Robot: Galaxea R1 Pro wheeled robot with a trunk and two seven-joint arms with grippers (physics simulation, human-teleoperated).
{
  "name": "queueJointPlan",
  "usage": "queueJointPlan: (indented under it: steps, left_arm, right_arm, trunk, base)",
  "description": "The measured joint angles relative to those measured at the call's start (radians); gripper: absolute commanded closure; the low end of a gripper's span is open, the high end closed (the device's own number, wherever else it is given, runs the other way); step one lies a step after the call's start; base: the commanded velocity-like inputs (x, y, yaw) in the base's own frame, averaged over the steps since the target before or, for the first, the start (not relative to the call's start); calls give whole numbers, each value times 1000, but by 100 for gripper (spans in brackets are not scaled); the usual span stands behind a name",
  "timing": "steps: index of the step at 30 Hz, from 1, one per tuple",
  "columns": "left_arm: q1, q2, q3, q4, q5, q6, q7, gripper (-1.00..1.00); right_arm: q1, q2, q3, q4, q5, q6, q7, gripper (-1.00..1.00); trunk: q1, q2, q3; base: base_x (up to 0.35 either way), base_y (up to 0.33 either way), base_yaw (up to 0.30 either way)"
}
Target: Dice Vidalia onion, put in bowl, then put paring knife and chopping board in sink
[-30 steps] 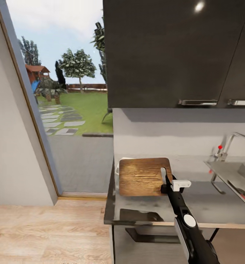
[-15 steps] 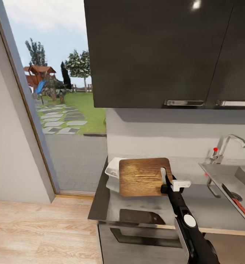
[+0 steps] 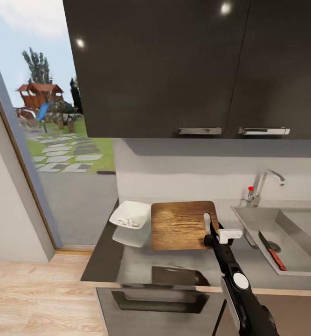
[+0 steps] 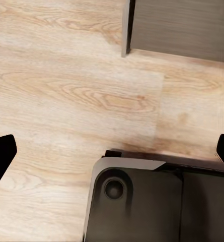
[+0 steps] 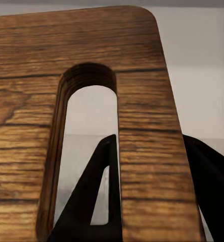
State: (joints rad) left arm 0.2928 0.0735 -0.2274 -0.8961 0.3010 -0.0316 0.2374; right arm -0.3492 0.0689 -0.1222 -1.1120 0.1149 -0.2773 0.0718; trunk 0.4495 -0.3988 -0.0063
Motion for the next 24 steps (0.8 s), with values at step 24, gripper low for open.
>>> queueJointPlan:
  steps: [24]
  left_arm:
    - [0,1,0,-2,0,0,0,-100]
  right_arm:
    - [0,-1,0,0,0,0,0,100]
  trunk:
    - [0,0,0]
  base:
    - [0,-307,-46]
